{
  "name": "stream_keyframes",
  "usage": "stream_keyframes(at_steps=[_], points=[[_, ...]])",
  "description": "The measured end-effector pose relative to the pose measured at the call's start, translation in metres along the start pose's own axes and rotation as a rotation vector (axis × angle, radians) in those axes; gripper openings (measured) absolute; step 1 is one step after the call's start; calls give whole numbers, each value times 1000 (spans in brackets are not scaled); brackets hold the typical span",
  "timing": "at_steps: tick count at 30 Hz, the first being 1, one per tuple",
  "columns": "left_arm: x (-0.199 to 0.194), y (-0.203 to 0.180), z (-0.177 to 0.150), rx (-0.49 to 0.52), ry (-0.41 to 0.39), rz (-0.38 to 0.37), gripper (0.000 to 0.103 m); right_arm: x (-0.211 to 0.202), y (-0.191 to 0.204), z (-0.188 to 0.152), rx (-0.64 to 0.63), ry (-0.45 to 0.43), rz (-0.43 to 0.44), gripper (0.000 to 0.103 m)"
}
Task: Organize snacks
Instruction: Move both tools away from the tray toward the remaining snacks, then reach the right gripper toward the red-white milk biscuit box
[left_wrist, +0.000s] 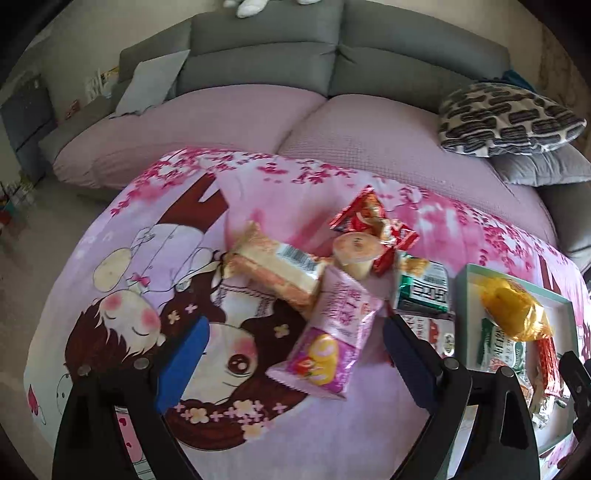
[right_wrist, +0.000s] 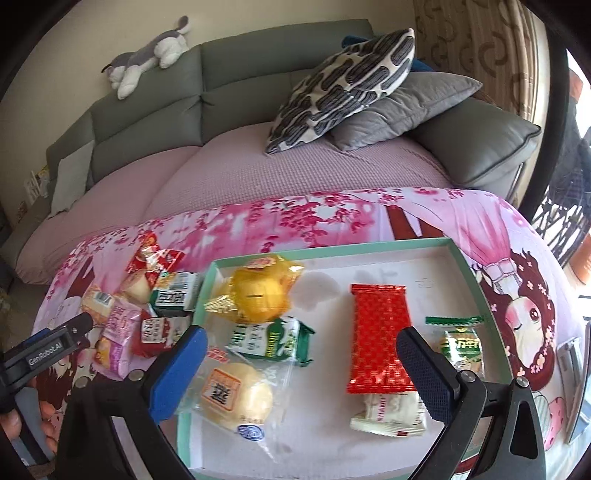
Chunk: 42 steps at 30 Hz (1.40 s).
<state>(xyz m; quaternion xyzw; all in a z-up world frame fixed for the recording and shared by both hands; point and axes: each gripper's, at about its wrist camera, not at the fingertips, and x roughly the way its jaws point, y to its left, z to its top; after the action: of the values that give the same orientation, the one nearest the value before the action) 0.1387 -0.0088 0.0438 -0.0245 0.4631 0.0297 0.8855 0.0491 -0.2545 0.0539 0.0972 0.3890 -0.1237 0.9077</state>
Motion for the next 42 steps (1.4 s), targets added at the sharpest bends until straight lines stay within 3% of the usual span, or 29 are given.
stream_keyframes(at_steps=[7, 19, 37, 42], points=[[3, 49, -6, -102, 14, 49, 95, 4, 48, -9, -98, 23, 63, 103], [9, 83, -12, -135, 28, 41, 95, 22, 120, -29, -208, 63, 176, 103], [39, 70, -9, -135, 19, -62, 95, 49, 122, -32, -175, 70, 118, 103], [38, 55, -8, -101, -32, -77, 95, 49, 118, -31, -182, 64, 99, 103]])
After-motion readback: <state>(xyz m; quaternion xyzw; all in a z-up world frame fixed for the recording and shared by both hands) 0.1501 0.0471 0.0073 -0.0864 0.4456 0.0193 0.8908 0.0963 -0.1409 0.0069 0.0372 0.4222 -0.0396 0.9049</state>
